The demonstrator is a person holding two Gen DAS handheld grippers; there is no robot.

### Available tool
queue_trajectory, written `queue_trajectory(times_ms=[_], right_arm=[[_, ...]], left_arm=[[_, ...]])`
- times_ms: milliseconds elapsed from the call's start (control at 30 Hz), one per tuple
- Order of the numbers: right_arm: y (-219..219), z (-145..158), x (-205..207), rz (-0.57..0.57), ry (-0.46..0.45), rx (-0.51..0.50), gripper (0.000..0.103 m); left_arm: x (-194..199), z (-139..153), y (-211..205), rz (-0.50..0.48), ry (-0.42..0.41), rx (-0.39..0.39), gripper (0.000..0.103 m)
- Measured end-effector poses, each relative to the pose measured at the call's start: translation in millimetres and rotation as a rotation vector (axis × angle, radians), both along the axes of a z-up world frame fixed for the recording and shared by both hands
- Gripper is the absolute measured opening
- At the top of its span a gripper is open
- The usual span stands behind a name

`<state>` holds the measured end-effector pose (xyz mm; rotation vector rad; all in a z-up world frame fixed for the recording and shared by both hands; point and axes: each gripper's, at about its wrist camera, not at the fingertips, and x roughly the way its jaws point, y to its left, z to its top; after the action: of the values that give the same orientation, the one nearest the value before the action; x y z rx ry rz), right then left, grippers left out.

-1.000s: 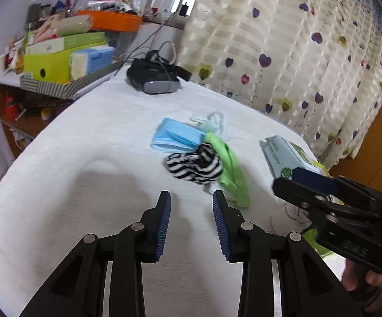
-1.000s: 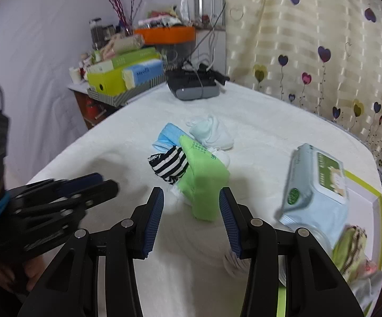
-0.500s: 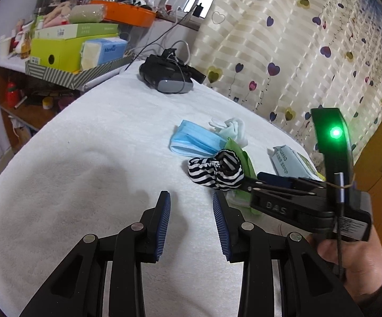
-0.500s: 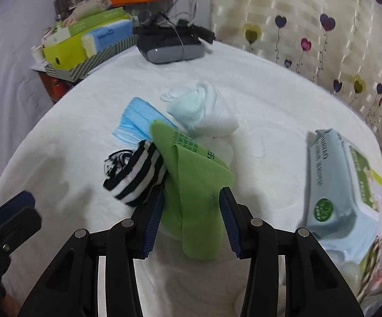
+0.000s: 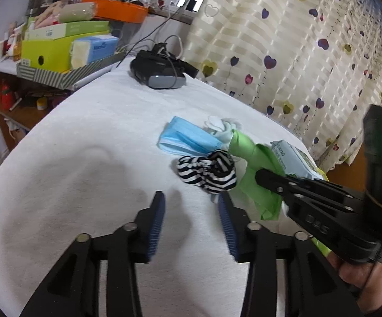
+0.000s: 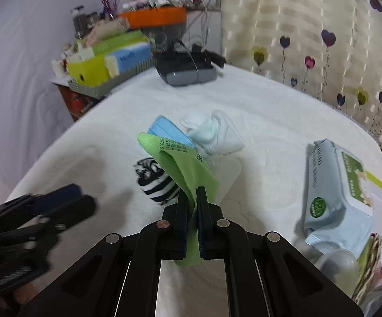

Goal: Organize soft objects
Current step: 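Close the right tool on the green cloth, then grasp the black-and-white striped sock with the left tool while the right tool lifts the green cloth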

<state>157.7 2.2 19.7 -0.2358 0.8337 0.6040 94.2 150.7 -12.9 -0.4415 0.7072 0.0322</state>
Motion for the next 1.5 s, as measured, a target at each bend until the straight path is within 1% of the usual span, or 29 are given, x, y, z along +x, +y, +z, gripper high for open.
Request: queue_trajectory(times_ms=[200,367,467,667,733,900,967,1000,1033,1100,1233,1500], right_arm=[[-18,27,-10,0.007,-0.053,0.073,0.006],[-29,36,-16,0.022,-0.066,0.122,0.006],[-38,42,-17,0.023,-0.081,0.147,0.006],[-53,49,-17,0.023,-0.101,0.180,0.006],[-56,50,-17,0.025,-0.100,0.187,0.006],[-64,47,-15,0.023,-0.089,0.202,0.006],[-66,47,-16,0.023,-0.088,0.203,0.006],[-68,47,-17,0.021,-0.088,0.205,0.006],[-68,47,-17,0.021,-0.088,0.206,0.006],[-69,47,-18,0.020,-0.088,0.207,0.006],[-71,48,-22,0.023,-0.090,0.213,0.006],[-80,52,-34,0.031,-0.100,0.235,0.006]], left_arm=[[17,5,-16,-0.031,0.011,0.020,0.048],[38,3,-24,-0.036,0.045,0.041,0.049],[51,0,-27,-0.028,0.059,0.058,0.052],[72,-10,-29,0.000,0.096,0.085,0.052],[79,-16,-27,0.015,0.122,0.089,0.052],[88,-26,-27,0.017,0.145,0.101,0.052],[89,-27,-28,0.017,0.144,0.118,0.043],[89,-27,-29,0.014,0.142,0.131,0.031],[89,-27,-30,0.012,0.145,0.140,0.021],[88,-27,-32,0.004,0.144,0.144,0.013],[79,-20,-34,-0.002,0.120,0.152,0.010],[48,2,-37,0.010,0.055,0.155,0.009]])
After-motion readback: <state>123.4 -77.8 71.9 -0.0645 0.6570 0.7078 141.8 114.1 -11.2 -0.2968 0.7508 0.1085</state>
